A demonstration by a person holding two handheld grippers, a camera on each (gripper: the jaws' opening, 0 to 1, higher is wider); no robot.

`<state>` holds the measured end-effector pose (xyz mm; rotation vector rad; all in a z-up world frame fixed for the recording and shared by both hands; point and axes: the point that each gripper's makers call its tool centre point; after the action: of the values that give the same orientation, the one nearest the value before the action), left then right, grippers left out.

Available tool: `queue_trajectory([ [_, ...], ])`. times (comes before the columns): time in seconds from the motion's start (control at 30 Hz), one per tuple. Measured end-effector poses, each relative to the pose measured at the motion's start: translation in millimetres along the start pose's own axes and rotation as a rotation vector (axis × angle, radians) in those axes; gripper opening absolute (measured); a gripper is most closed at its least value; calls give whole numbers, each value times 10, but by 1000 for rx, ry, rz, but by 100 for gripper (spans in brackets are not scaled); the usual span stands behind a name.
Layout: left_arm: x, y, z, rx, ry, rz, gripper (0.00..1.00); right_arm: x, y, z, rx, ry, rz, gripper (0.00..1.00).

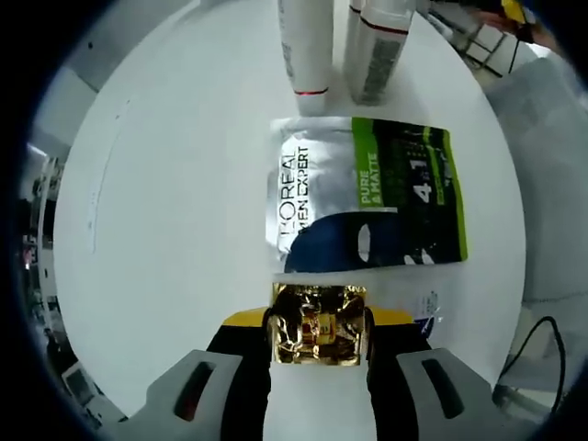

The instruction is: Arrange the skincare products in the storage area until every visible bottle or jar stands upright without overlapping.

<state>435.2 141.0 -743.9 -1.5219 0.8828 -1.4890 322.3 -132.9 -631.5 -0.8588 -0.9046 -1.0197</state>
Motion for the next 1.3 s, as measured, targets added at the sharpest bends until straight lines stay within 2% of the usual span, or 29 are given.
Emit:
queue_trajectory([
  [0.27, 42, -119, 4, 42, -16, -30, 38, 56, 36, 77, 26, -11, -6, 93],
  [0.43, 91, -196, -11, 68, -64, -75, 41, 87, 46, 116, 44, -19, -9, 93],
  [0.67, 185, -374, -55, 140, -191, -177, 47, 162, 59, 170, 71, -34, -22, 93],
  [0.87, 170, -549, -156, 186, -257, -228, 50, 213, 53, 235, 95, -46, -29, 93],
  [1.1, 154, -791, -334, 257, -373, -320, 57, 230, 43, 299, 121, -54, -32, 94],
  [1.3, 120, -977, -479, 344, -495, -409, 65, 240, 45, 364, 146, -61, -31, 95],
])
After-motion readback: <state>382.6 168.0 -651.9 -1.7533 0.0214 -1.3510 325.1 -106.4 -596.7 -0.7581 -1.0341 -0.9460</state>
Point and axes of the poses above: the point that each gripper's makers call its tool centre point, and the gripper's own axes: y roughly forward along the fingers, z roughly to its left, x roughly out of its top, and after that the axes turned 15 degrees about -z, right-handed
